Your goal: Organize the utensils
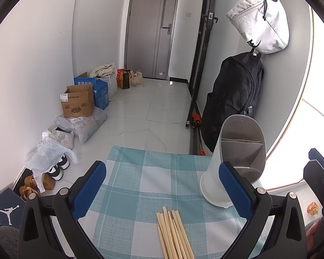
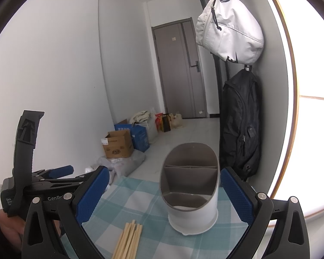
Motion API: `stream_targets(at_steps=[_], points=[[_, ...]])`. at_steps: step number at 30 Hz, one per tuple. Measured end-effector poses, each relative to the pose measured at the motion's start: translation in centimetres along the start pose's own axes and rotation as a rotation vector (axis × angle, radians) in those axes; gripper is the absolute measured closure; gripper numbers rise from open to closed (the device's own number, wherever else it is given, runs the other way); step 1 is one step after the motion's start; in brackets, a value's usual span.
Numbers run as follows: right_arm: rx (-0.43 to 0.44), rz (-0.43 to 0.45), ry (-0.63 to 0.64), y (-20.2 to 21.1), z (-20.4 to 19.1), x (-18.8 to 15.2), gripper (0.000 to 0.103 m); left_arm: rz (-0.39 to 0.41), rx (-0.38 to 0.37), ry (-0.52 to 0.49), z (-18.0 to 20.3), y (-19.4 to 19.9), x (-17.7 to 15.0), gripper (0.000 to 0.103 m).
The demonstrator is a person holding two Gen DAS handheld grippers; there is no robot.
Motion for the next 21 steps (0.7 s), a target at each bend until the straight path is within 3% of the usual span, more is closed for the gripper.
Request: stream_targets(at_steps=[15, 21], points=[[0.003, -0.003, 0.003, -0.14, -0.16, -0.01, 0.0, -0.011, -0.002, 0.004, -0.02, -0.21, -0.19, 0.002], [-0.006, -0.019, 0.024, -0.6, -0.56, -0.38, 0.0, -0.056, -0.032, 0.02, -0.35, -0.92, -0.78, 0.002]])
Point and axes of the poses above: each gripper's, at about its wrist camera, not at the fingertips, and y roughly against the way its jaws point, z to its right, x to its top, the point moved 10 cm from there along -y, roughly the way its jaws point, and after that the axes turned 3 degrees about -z, right-handed, at the moved point
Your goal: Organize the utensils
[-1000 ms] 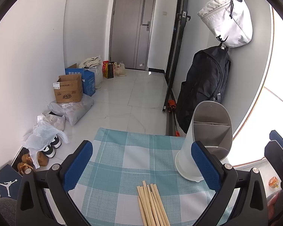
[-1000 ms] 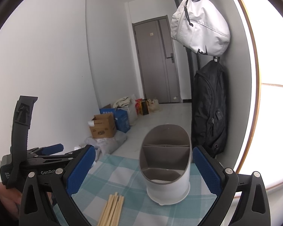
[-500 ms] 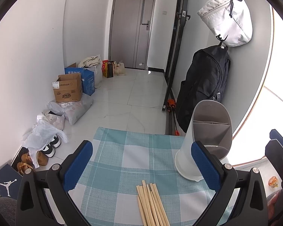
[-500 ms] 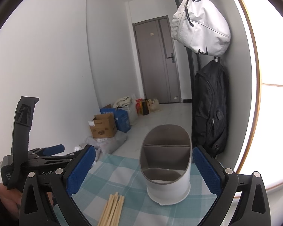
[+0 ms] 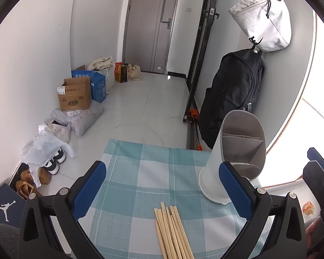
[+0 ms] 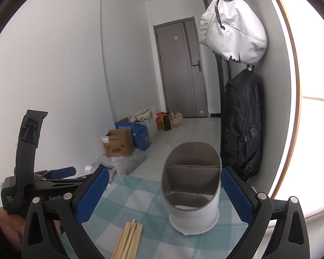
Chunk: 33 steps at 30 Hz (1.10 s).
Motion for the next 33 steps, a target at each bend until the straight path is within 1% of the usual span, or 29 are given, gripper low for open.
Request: stream_targets(at_steps=[4, 8, 9, 11, 13, 15, 17, 20, 21, 23, 24, 26, 28, 30, 33], points=[[-0.016, -0.038, 0.013, -0.9, 0.2, -0.6, 0.0, -0.069, -0.022, 0.029, -0.8, -1.1, -1.0, 0.002], [-0.016, -0.087, 0.012, -1.9, 0.4, -1.4, 0.0, -0.174, -0.032, 0.066, -1.8, -2.7, -2.6, 0.002], [-0.015, -0.097, 0.01, -2.1, 0.5, -1.5, 0.0, -0.212, -0.029, 0.064, -2.0, -3.3, -3.4, 0.002], [-0.006, -0.112, 0.005, -2.4, 0.5, -1.7, 0.0, -0.279, 0.002, 0.052, -2.6, -4.3, -4.9, 0.002], [-0.006, -0.124, 0.003, -2.7, 0.7, -1.9, 0.0, -0.352, 0.006, 0.045, -2.8, -5.1, -6.7, 0.003], [-0.003, -0.135, -0.005, -3.0, 0.8, -2.0, 0.0, -0.407, 0.038, 0.023, -3.3, -5.5, -8.2, 0.005], [0.008, -0.146, -0.019, -3.3, 0.9, -2.1, 0.0, -0.45, 0.043, 0.017, -3.5, -5.6, -9.4, 0.006], [0.022, -0.156, -0.028, -3.5, 0.8, -2.2, 0.0, -0.5, 0.094, -0.034, -4.0, -5.8, -10.9, 0.006], [0.025, -0.155, -0.027, -3.6, 0.8, -2.1, 0.0, -0.52, 0.098, -0.044, -4.0, -5.9, -11.5, 0.006], [0.029, -0.153, -0.021, -3.6, 0.7, -2.0, 0.0, -0.56, 0.078, -0.037, -3.7, -6.1, -12.2, 0.006], [0.031, -0.149, -0.018, -3.6, 0.6, -1.9, 0.0, -0.578, 0.09, -0.046, -3.6, -6.1, -12.5, 0.006], [0.037, -0.144, -0.017, -3.5, 0.5, -1.8, 0.0, -0.598, 0.123, -0.067, -3.7, -6.3, -12.8, 0.006], [0.041, -0.142, -0.015, -3.5, 0.4, -1.7, 0.0, -0.612, 0.116, -0.06, -3.4, -6.5, -13.0, 0.006], [0.044, -0.137, -0.011, -3.3, 0.4, -1.6, 0.0, -0.628, 0.155, -0.085, -3.4, -6.6, -13.2, 0.006], [0.045, -0.136, -0.008, -3.2, 0.4, -1.5, 0.0, -0.636, 0.148, -0.065, -3.4, -6.9, -13.4, 0.006]])
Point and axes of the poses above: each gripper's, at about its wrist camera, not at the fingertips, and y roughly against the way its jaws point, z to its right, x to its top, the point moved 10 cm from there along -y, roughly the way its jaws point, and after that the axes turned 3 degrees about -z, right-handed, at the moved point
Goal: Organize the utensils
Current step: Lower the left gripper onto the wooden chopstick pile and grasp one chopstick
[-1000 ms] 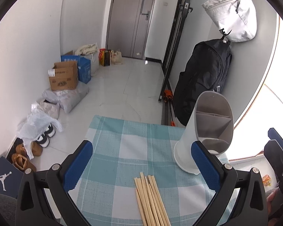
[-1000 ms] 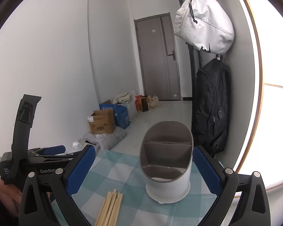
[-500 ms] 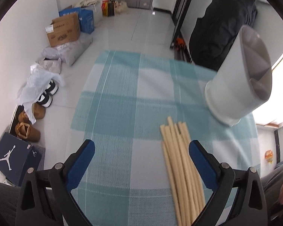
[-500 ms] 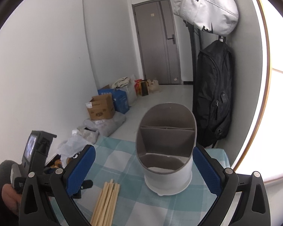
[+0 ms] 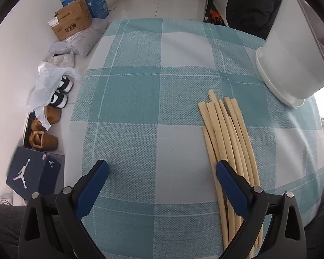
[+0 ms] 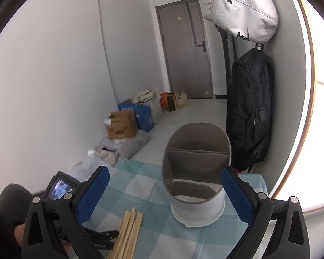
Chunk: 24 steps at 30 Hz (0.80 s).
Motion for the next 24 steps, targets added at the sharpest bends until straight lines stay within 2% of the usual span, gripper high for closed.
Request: stream_targets(at_steps=[3, 7, 9, 11, 13, 14, 19, 22, 24], points=[[0.005, 0.0, -0.002, 0.1, 0.0, 0.0, 0.0, -0.009, 0.026, -0.005, 0.0, -0.2, -0.1, 0.005], [0.011, 0.006, 0.002, 0.4, -0.3, 0.2, 0.0, -0.026, 0.024, 0.007, 0.1, -0.3, -0.2, 0.006], [0.018, 0.009, 0.003, 0.6, -0.3, 0.2, 0.0, -0.027, 0.011, 0.023, 0.1, -0.3, -0.1, 0.011], [0.02, 0.011, 0.006, 0.7, -0.4, 0.3, 0.0, -0.011, 0.006, 0.011, 0.2, -0.2, 0.2, 0.023], [0.026, 0.017, 0.006, 1.0, -0.4, 0.4, 0.0, 0.002, -0.003, -0.016, 0.9, 0.1, 0.4, 0.043], [0.028, 0.02, 0.005, 1.1, -0.4, 0.5, 0.0, 0.006, -0.007, -0.025, 1.0, 0.1, 0.4, 0.047], [0.042, 0.021, -0.014, 1.7, -0.3, 0.6, 0.0, 0.018, -0.03, -0.06, 2.2, 0.3, 0.6, 0.083], [0.046, 0.014, -0.027, 2.0, -0.1, 0.3, 0.0, 0.027, -0.051, -0.057, 2.3, 0.3, 0.8, 0.099], [0.061, -0.009, -0.035, 2.0, -0.2, -0.1, 0.0, 0.039, -0.077, -0.035, 2.0, 0.1, 1.2, 0.1]])
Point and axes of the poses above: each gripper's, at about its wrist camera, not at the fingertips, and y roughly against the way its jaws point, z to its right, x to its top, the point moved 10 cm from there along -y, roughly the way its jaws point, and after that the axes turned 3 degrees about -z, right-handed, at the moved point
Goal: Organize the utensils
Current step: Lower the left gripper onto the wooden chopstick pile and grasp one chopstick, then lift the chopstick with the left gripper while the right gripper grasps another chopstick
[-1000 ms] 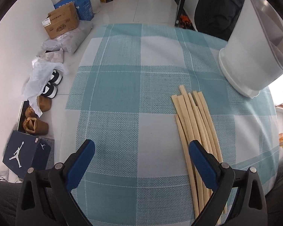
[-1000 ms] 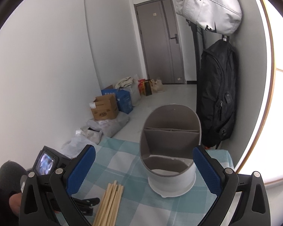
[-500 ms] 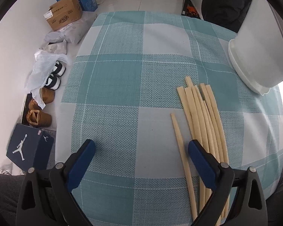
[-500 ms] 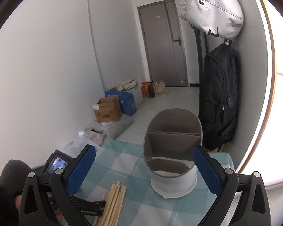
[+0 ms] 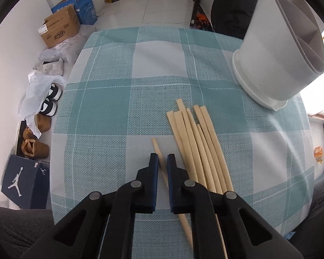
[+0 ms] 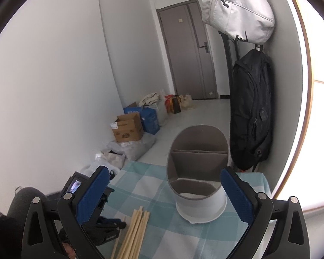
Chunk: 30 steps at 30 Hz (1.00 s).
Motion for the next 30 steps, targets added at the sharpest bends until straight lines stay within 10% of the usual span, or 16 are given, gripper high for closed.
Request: stream_targets(at_steps=[9, 21, 30], points=[[0.021, -0.165, -0.044, -2.2, -0.6, -3.6, 0.0, 0.102, -0.141, 0.116, -1.8, 1.2, 2.1, 0.102], [0.127, -0.606, -0.083, -11.4, -5.7, -10.7, 0.065, 0.388, -0.314, 0.226, -4.4, 7.6, 4.7, 0.102], [0.029, -0.866, -0.03, -16.7, -5.8, -14.5, 0.084, 0.43, -0.398, 0.244, -5.7, 9.5, 4.8, 0.102]])
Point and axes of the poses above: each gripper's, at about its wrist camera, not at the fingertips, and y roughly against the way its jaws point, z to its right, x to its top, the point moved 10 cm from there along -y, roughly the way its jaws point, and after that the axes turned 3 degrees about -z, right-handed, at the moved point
